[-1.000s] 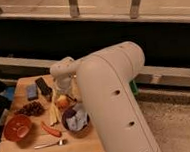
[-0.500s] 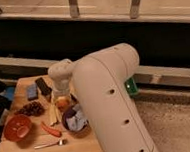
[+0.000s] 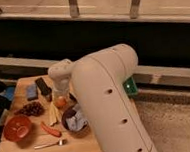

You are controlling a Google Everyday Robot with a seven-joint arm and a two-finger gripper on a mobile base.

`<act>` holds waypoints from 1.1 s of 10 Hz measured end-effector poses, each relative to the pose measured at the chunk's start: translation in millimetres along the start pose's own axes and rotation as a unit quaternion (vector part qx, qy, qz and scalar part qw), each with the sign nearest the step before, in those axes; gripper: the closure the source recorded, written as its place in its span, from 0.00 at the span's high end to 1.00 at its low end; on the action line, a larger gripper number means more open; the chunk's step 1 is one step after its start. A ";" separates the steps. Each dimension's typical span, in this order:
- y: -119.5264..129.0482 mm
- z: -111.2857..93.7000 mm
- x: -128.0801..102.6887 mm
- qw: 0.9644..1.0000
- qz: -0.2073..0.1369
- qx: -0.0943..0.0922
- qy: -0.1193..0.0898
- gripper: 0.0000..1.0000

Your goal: Place apple in red bowl

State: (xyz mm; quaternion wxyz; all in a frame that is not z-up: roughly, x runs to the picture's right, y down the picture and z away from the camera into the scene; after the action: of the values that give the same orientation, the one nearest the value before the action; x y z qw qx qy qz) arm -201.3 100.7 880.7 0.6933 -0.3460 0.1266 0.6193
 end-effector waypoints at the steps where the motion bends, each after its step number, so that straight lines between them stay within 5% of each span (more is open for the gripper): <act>1: -0.6 0.7 0.1 1.000 0.000 0.000 0.000 0.13; 7: 4.0 -15.4 2.7 1.000 -0.017 -0.009 -0.016 0.13; 11: 12.8 -92.5 10.5 0.996 -0.051 -0.049 -0.060 0.13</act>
State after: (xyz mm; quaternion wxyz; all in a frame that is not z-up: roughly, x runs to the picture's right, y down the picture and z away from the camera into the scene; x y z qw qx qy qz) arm -187.9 49.8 802.9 0.7124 -0.3479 0.0363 0.6083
